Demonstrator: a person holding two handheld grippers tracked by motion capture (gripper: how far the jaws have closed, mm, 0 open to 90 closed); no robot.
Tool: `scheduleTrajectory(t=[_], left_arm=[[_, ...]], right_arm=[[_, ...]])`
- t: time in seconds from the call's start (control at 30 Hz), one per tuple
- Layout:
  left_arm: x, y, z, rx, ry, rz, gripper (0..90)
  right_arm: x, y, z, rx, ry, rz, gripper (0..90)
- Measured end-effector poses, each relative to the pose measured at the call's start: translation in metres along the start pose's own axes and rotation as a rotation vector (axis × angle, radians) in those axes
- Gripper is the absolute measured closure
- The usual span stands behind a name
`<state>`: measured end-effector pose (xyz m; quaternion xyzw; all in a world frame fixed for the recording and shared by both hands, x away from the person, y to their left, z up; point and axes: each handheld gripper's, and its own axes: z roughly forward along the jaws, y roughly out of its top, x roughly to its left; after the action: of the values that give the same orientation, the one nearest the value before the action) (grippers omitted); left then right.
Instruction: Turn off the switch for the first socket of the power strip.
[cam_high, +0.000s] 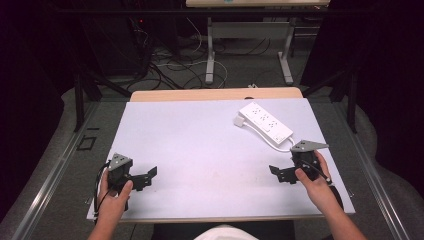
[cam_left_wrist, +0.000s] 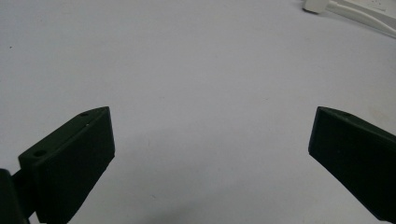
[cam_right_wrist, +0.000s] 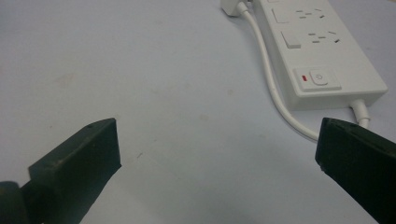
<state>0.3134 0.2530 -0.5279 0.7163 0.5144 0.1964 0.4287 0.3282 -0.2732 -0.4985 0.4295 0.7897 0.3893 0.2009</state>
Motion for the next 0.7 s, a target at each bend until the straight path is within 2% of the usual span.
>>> scheduleTrajectory(t=[0.07, 0.1, 0.27, 0.4, 0.7], left_arm=[[0.0, 0.0, 0.0, 0.001, 0.0, -0.001, 0.2], [0.0, 0.0, 0.0, 0.002, 0.0, 0.0, 0.2], [0.0, 0.0, 0.0, 0.005, -0.001, -0.001, 0.2], [0.0, 0.0, 0.001, 0.004, -0.003, -0.002, 0.2], [0.001, -0.001, 0.001, 0.009, -0.003, 0.0, 0.2]], right_arm=[[-0.001, -0.005, 0.001, -0.002, -0.001, 0.025, 0.0], [-0.003, -0.008, 0.002, -0.009, -0.008, 0.017, 0.0], [-0.006, -0.019, 0.006, -0.011, -0.013, 0.052, 0.0], [-0.011, -0.026, 0.01, -0.003, -0.035, 0.057, 0.0], [-0.017, -0.04, 0.016, -0.001, -0.041, 0.074, 0.0]])
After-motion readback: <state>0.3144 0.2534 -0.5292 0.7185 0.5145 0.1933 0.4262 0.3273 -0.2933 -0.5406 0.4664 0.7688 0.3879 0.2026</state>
